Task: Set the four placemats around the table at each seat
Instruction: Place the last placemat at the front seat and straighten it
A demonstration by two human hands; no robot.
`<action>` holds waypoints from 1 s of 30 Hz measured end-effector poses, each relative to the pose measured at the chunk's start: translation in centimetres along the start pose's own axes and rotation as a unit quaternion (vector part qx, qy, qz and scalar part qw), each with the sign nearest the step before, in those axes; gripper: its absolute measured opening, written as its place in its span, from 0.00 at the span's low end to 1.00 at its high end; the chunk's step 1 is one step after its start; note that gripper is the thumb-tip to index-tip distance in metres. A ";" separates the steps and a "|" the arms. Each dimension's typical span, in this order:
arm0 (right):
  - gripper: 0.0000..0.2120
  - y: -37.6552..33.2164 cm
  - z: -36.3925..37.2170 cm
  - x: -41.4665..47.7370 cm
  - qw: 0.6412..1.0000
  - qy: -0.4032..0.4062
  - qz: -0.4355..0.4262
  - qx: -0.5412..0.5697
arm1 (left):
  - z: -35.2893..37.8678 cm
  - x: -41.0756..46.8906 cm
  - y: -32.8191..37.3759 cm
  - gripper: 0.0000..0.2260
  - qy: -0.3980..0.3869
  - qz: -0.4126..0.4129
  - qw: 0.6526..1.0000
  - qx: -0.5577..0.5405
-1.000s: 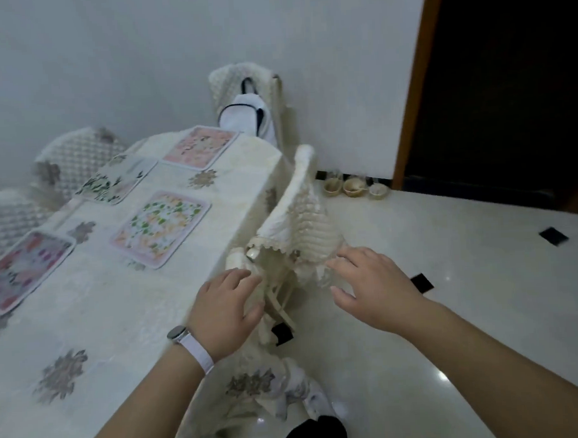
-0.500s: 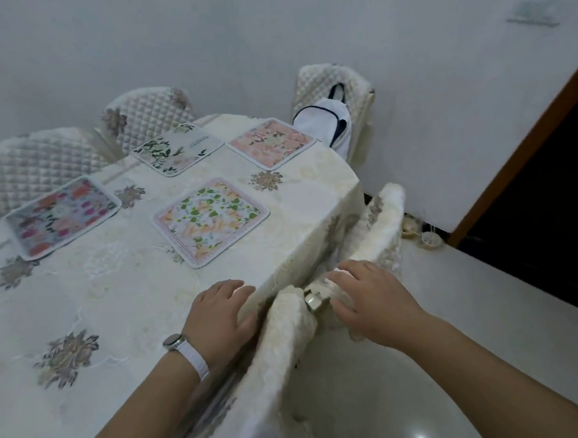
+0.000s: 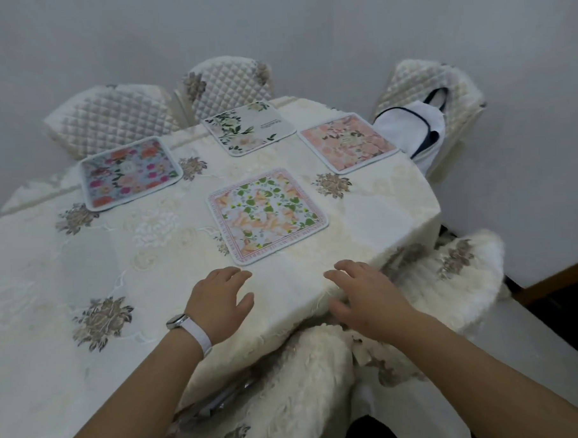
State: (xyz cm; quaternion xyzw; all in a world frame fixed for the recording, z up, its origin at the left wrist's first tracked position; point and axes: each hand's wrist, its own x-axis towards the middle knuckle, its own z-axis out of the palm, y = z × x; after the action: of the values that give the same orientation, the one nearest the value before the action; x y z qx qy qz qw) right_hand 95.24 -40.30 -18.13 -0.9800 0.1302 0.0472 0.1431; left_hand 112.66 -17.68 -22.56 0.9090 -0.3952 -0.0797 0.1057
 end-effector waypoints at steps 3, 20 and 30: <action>0.23 1.1 0.6 3.7 0.999 -0.019 -0.035 -0.004 | 0.6 1.7 -0.7 0.30 -0.007 -0.044 0.999 -0.002; 0.25 13.8 4.2 24.3 0.979 -0.142 -0.019 0.148 | 6.0 13.9 0.9 0.19 -0.019 -0.394 0.900 -0.186; 0.24 14.7 5.6 29.5 0.857 -0.094 0.220 0.456 | 7.6 16.5 -1.2 0.19 0.089 -0.517 0.777 -0.348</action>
State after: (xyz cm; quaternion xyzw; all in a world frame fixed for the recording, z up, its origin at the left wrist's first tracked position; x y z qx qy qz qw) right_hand 119.38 -59.37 -31.27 -0.7418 0.3354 0.1043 0.5713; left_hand 122.91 -29.98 -31.25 0.8808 0.2004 -0.1728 0.3927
